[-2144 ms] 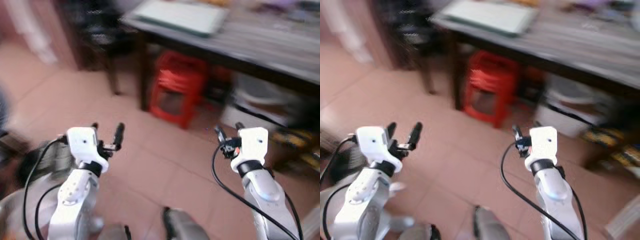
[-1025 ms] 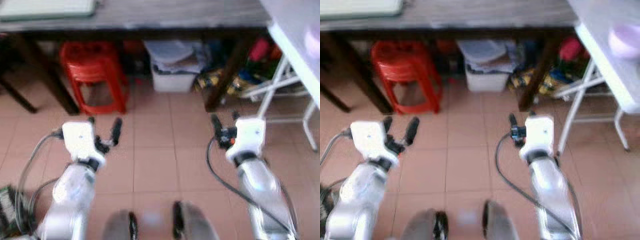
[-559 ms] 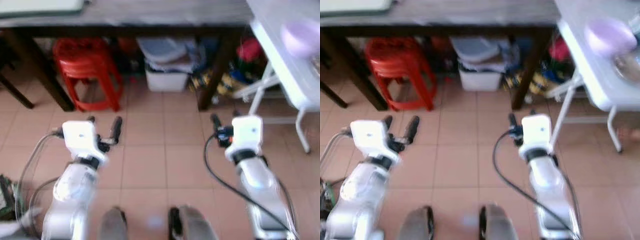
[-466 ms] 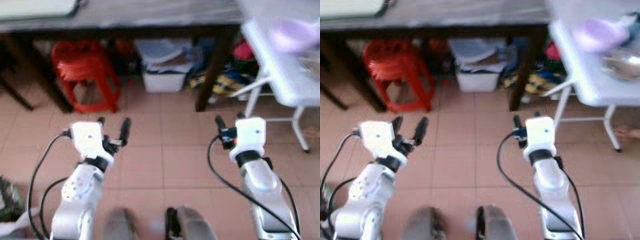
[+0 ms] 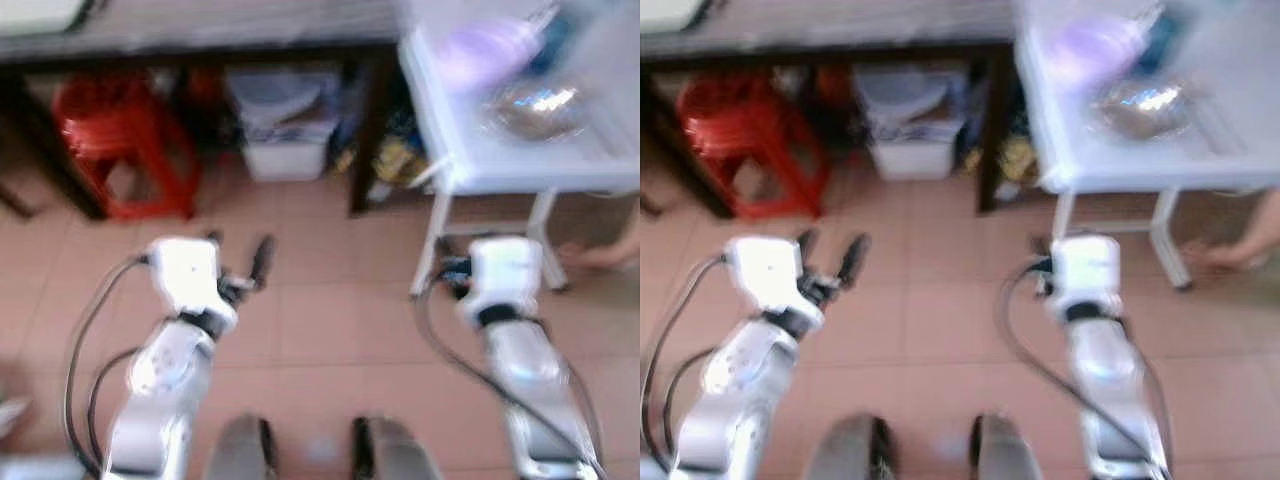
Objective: Setting the table
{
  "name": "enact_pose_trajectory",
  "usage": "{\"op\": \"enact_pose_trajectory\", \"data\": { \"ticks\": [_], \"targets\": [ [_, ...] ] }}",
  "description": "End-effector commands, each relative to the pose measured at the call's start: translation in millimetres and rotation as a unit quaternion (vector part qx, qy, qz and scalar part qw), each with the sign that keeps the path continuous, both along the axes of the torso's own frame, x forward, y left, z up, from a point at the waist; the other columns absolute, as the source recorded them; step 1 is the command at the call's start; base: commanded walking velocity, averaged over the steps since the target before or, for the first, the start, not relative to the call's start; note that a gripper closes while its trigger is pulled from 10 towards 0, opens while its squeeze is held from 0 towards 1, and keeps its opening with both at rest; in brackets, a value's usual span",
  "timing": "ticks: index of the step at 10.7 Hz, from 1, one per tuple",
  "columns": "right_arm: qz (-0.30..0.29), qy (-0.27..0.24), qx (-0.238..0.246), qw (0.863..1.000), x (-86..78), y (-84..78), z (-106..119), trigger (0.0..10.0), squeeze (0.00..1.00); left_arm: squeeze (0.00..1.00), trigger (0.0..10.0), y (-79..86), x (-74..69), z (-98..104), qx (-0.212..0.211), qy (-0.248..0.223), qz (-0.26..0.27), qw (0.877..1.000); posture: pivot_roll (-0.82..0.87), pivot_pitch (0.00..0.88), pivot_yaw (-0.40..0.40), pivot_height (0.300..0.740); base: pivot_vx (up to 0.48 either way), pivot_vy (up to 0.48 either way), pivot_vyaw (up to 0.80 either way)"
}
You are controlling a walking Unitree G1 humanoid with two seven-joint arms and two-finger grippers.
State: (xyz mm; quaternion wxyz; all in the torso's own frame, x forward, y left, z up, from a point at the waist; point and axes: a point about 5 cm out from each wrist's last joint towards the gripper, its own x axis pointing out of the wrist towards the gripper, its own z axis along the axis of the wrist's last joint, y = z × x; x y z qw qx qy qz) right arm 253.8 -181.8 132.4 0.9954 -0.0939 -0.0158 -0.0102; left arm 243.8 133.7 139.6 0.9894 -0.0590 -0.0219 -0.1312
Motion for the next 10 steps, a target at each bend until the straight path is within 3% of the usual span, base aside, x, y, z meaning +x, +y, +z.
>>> {"op": "enact_pose_trajectory", "data": {
  "ticks": [1, 3, 7, 8, 10],
  "targets": [
    [0.005, 0.001, 0.016, 1.0, 0.0, 6.2, -1.5, 10.0, 0.0, 0.0, 10.0, 5.5, 0.8, 1.7, 0.012, -0.005, 0.004, 1.0, -0.03, 0.213, 0.019, 0.74, 0.322, -0.352, 0.0],
    [-0.003, -0.001, 0.017, 1.0, -0.8, 3.7, -1.5, 10.0, 0.0, 0.0, 10.0, 2.4, 0.3, 3.0, 0.018, -0.011, -0.008, 1.0, -0.03, 0.215, 0.023, 0.74, 0.36, -0.313, 0.0],
    [-0.002, -0.006, 0.023, 1.0, -0.4, 3.5, 0.2, 10.0, 0.0, 0.0, 10.0, -2.8, -2.4, 2.9, 0.02, -0.017, -0.025, 0.999, -0.03, 0.22, 0.017, 0.74, 0.476, 0.0, 0.0],
    [0.004, -0.011, 0.032, 0.999, -0.5, 3.9, 1.9, 10.0, 1.0, 0.0, 10.0, -3.5, -2.4, 2.9, 0.018, -0.017, -0.026, 0.999, -0.03, 0.221, 0.016, 0.74, 0.48, 0.0, 0.0],
    [0.005, -0.015, 0.027, 0.999, -0.4, 4.5, 3.8, 10.0, 1.0, 0.0, 10.0, -4.2, -3.0, 3.3, 0.007, -0.018, -0.028, 0.999, -0.03, 0.224, 0.015, 0.74, 0.48, 0.0, 0.0]
  ]
}}
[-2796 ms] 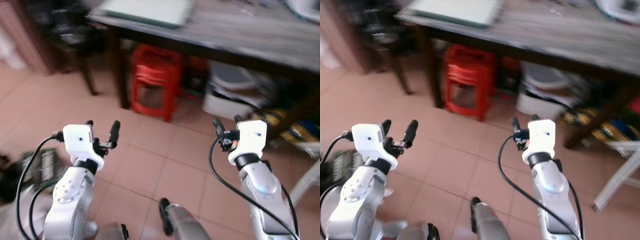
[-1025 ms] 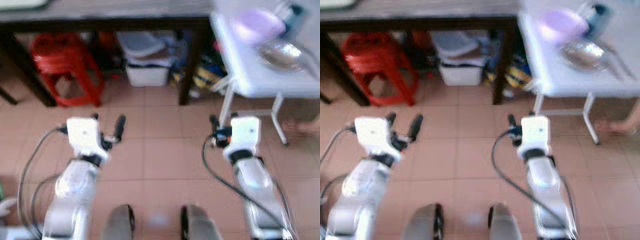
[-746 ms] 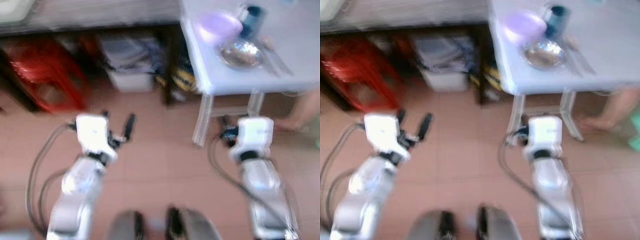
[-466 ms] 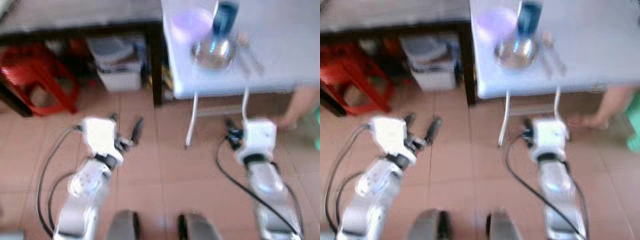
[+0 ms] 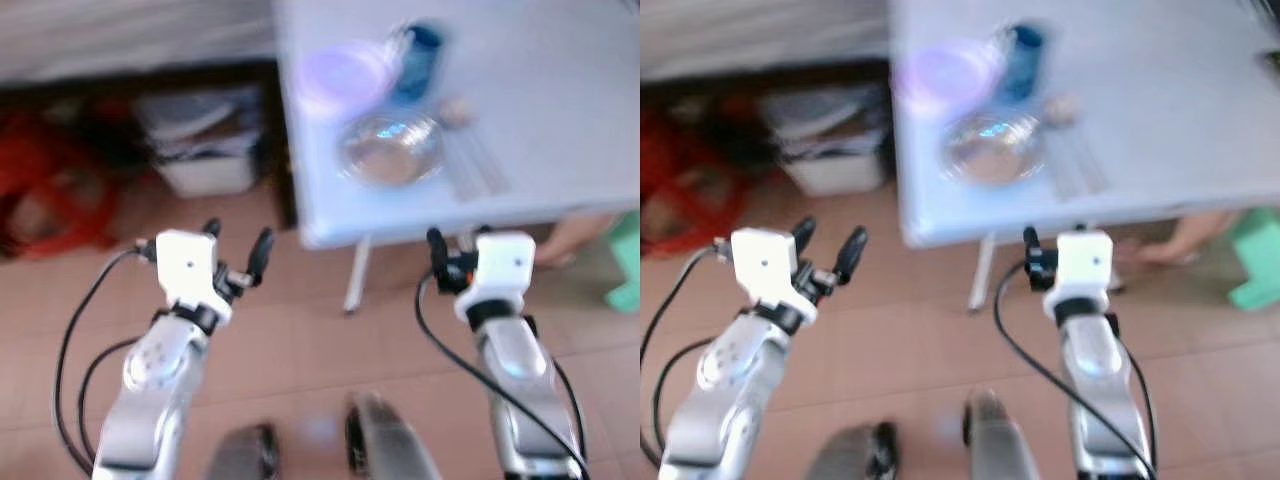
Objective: Setting the table
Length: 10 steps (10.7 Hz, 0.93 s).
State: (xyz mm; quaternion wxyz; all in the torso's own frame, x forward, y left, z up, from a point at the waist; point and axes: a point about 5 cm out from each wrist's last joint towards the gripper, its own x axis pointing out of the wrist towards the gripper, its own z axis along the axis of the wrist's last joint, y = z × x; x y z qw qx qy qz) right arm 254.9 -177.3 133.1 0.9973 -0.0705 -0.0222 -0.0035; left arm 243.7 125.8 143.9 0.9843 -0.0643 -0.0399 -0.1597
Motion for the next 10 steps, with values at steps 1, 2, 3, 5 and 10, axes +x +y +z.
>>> {"op": "enact_pose_trajectory", "data": {
  "ticks": [1, 2, 3, 5, 10],
  "targets": [
    [0.004, -0.018, -0.002, 1.0, -0.2, 2.3, 7, 10.0, 1.0, 0.0, 10.0, 5.3, -2.5, -1, -0.002, 0.004, 0.007, 1.0, -0.03, 0.224, 0.014, 0.74, 0.0, 0.0, 0.0],
    [0.01, -0.027, -0.008, 1.0, 0.8, 4.8, 12, 10.0, 1.0, 0.0, 10.0, 8.1, -2.3, 1, 0.001, 0.001, 0.013, 1.0, -0.03, 0.224, 0.013, 0.74, 0.0, 0.0, 0.0],
    [0.017, -0.033, -0.012, 0.999, 1.0, 7.2, 14, 10.0, 1.0, 0.0, 10.0, 9.0, -2.1, 1, 0.004, 0.0, 0.017, 1.0, -0.03, 0.224, 0.013, 0.74, 0.0, 0.0, 0.0],
    [0.018, -0.056, -0.032, 0.998, 4.8, 9.0, 24, 10.0, 0.35, 0.0, 10.0, 9.6, -1.0, 2, 0.001, -0.004, 0.024, 1.0, -0.03, 0.222, 0.009, 0.74, 0.0, 0.0, 0.0],
    [-0.019, -0.084, -0.017, 0.996, 25.4, -15.7, 44, 10.0, 1.0, 0.0, 10.0, 12.2, -0.9, 3, 0.008, -0.005, 0.037, 0.999, -0.02, 0.232, 0.013, 0.74, 0.0, 0.0, 0.0]
  ]
}}
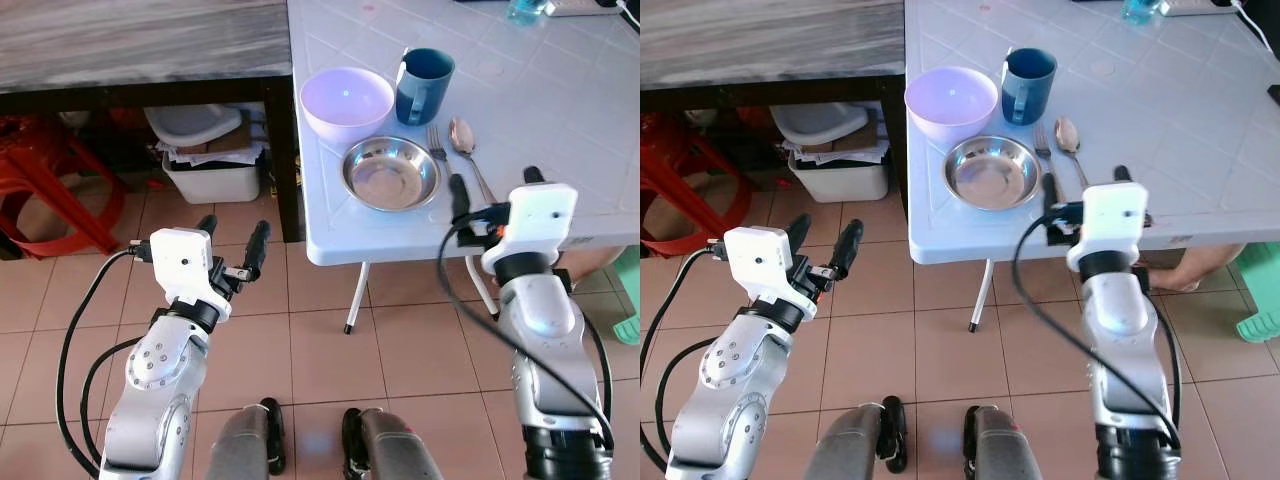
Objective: Setting the table
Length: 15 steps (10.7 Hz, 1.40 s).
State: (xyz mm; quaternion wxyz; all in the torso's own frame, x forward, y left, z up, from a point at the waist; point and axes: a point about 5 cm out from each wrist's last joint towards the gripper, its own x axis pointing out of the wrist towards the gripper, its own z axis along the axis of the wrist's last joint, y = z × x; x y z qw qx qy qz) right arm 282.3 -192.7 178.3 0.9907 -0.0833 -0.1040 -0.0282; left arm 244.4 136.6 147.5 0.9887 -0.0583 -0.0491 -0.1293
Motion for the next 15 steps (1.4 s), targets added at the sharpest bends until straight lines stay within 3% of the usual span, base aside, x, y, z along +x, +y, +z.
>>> {"op": "enact_pose_trajectory", "data": {
  "ticks": [1, 2, 6, 9, 13, 15],
  "targets": [
    [-0.007, 0.007, 0.014, 1.0, 2.1, -3.3, -1, 10.0, 1.0, 0.0, 10.0, 2.7, -2.7, -1, 0.007, 0.004, 0.006, 1.0, -0.02, 0.24, 0.016, 0.74, 0.0, 0.0, 0.0],
    [-0.004, 0.011, 0.041, 0.999, 10.4, -2.0, 1, 10.0, 0.0, 0.0, 10.0, 3.8, -4.3, -2, 0.014, 0.008, 0.006, 1.0, -0.01, 0.247, 0.019, 0.74, 0.0, 0.0, 0.0],
    [0.032, 0.008, 0.078, 0.996, 30.6, 13.9, 13, 10.0, 0.0, 0.0, 10.0, 8.4, -10.4, -2, 0.03, 0.016, 0.003, 0.999, 0.02, 0.274, 0.037, 0.74, 0.0, 0.0, 0.0],
    [0.047, 0.026, 0.101, 0.993, 28.6, 21.6, 6, 10.0, 0.0, 0.0, 10.0, 7.9, -13.6, -4, 0.037, 0.025, -0.007, 0.999, 0.03, 0.286, 0.043, 0.74, 0.0, 0.0, 0.0],
    [0.091, 0.065, 0.197, 0.974, 31.1, 36.3, 0, 10.0, 0.0, 0.0, 10.0, 6.4, -17.3, -4, 0.039, 0.032, -0.017, 0.999, 0.03, 0.301, 0.043, 0.74, 0.0, 0.0, 0.0],
    [0.109, 0.083, 0.223, 0.965, 31.8, 42.0, -3, 10.0, 0.0, 0.0, 10.0, 6.0, -18.3, -4, 0.038, 0.034, -0.017, 0.999, 0.03, 0.305, 0.04, 0.74, 0.0, 0.0, 0.0]
  ]
}}
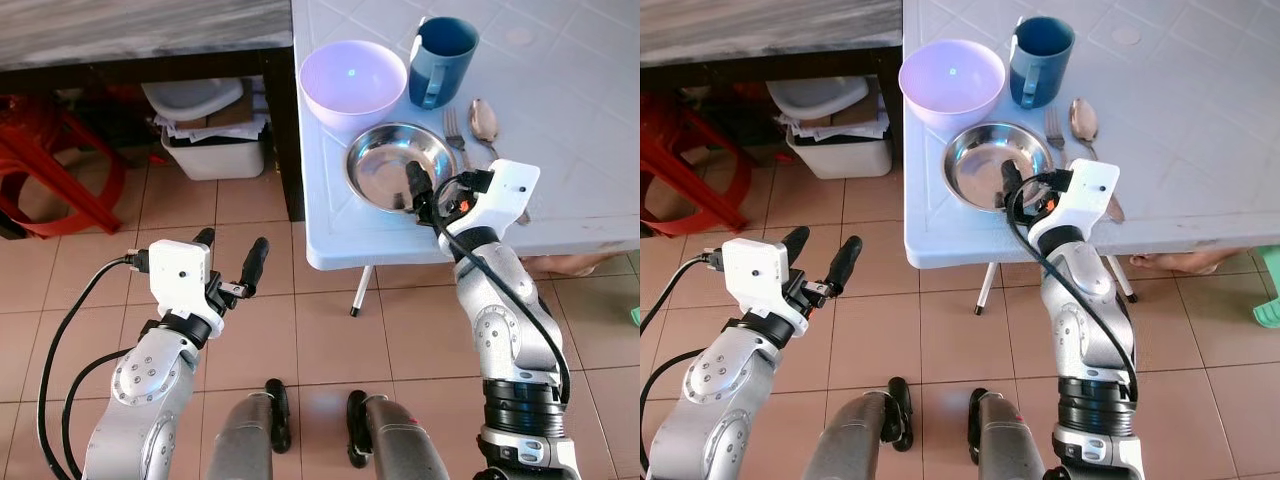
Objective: Setting the table
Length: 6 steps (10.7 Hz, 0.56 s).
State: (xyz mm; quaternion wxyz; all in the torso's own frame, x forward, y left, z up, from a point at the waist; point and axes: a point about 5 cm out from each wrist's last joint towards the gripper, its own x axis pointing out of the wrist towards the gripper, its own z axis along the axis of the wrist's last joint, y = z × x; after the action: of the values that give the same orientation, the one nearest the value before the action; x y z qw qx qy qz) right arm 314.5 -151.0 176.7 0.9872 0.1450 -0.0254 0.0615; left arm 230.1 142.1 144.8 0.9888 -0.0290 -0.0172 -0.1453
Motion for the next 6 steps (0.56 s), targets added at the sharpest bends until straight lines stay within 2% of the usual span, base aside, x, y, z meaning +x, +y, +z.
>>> {"op": "enact_pose_trajectory", "data": {
  "ticks": [1, 2, 3, 5, 6],
  "targets": [
    [0.012, 0.01, 0.016, 1.0, -0.6, 2.2, -2, 10.0, 0.0, 0.0, 10.0, 0.4, -4.3, -1, 0.004, 0.008, -0.001, 1.0, 0.03, 0.306, 0.039, 0.74, 0.0, 0.0, 0.0],
    [0.024, 0.021, 0.04, 0.999, -1.6, 5.7, -3, 3.6, 0.0, 0.0, 10.0, 0.1, -4.6, -1, 0.003, 0.008, -0.003, 1.0, 0.03, 0.307, 0.039, 0.74, 0.0, 0.0, 0.0],
    [0.034, 0.03, 0.056, 0.997, -2.8, 8.2, -5, 0.0, 0.0, 0.0, 10.0, -0.2, -4.7, -1, 0.003, 0.008, -0.004, 1.0, 0.03, 0.308, 0.039, 0.74, 0.0, 0.0, 0.0],
    [0.049, 0.051, 0.071, 0.995, -4.6, 12.9, -8, 0.0, 0.0, 0.0, 10.0, -4.5, -7.0, -1, -0.012, 0.014, -0.03, 0.999, 0.03, 0.308, 0.039, 0.74, 0.0, 0.0, 0.0],
    [0.052, 0.067, 0.061, 0.995, -3.7, 12.7, -12, 0.0, 0.0, 0.0, 10.0, -8.8, -9.4, -1, -0.022, 0.017, -0.06, 0.998, 0.03, 0.304, 0.035, 0.74, 0.0, 0.0, 0.0]
  ]
}}
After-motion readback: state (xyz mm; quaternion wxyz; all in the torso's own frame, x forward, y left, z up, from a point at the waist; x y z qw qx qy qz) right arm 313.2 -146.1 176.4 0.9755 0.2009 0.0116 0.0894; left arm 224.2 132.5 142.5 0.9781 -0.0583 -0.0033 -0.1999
